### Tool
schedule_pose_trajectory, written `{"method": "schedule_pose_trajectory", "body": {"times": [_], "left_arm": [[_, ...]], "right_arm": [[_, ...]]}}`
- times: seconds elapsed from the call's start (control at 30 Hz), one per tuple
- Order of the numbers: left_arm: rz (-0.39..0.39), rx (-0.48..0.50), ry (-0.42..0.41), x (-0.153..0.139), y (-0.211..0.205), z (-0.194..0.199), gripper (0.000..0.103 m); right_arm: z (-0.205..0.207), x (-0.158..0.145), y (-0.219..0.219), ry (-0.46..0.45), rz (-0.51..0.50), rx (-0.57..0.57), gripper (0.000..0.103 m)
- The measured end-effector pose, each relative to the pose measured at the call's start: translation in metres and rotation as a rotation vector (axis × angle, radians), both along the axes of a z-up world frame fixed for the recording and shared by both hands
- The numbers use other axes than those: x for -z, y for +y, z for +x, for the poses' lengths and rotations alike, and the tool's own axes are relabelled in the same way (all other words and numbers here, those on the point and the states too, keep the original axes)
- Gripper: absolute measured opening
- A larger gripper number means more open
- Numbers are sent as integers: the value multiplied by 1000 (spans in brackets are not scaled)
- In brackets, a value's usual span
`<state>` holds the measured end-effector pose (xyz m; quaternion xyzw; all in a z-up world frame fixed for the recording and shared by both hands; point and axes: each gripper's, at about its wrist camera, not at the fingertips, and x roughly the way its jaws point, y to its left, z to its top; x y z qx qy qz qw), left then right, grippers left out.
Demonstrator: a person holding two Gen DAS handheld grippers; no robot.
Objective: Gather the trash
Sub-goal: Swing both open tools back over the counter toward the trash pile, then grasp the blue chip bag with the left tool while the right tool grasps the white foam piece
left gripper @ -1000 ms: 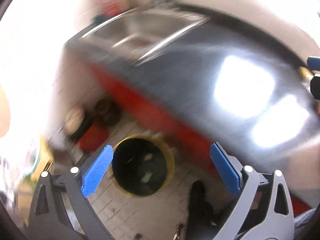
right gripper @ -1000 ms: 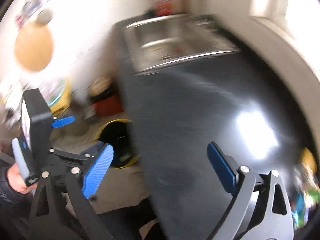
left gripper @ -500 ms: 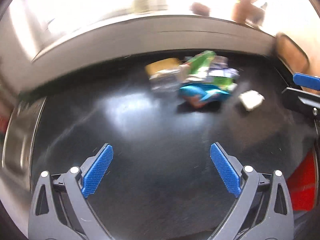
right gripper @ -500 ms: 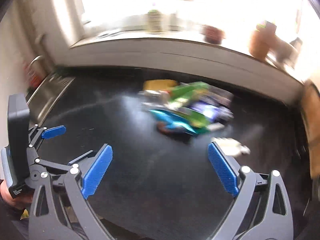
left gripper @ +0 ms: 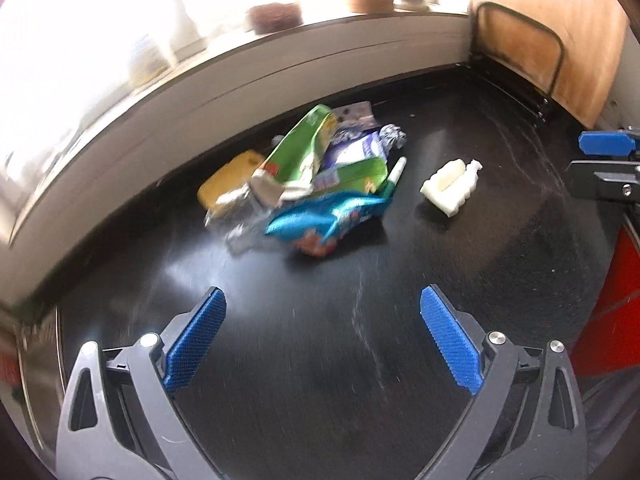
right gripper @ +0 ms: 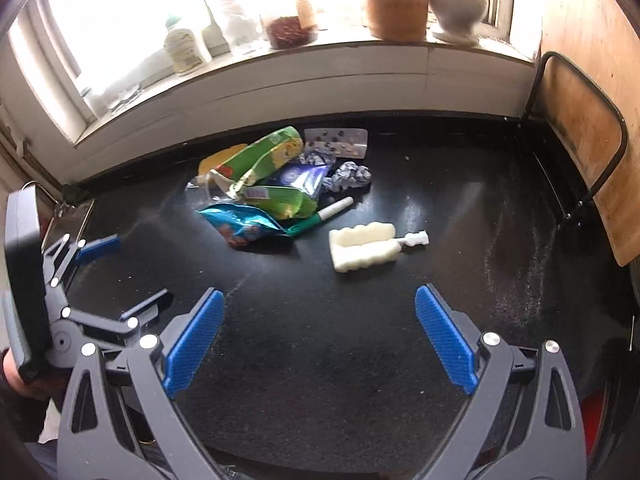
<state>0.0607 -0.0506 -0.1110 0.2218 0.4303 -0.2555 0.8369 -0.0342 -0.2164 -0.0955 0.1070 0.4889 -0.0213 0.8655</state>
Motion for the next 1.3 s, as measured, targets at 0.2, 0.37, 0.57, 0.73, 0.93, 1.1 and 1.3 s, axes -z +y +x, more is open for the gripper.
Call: {"method": "schedule_pose_trajectory", "body": {"times": [0.2, 0.37, 0.57, 0.73, 0.93, 1.1, 1.3], "left_arm": [[80, 94, -34, 38, -19, 42, 95], [106, 193, -74, 61, -37, 66, 95], [178, 326, -96, 92, -61, 74, 95], [178, 296, -49, 110, -60, 80, 95], [125, 248, 18, 106, -59, 70, 73], [115, 158, 107, 111, -58, 66, 39], [63, 37, 180, 101, -51, 61, 17]], "right_arm": [[22, 23, -13, 52, -7, 10, 93], [43, 54, -27, 128, 34, 47, 93], [71, 89, -33, 207, 60, 51, 93], [88, 116, -40, 269, 82, 76, 93], [105, 141, -49, 319, 124, 139, 90], [120, 156, -59, 361, 217, 218, 86], [133, 152, -61, 338, 216, 221, 57]]}}
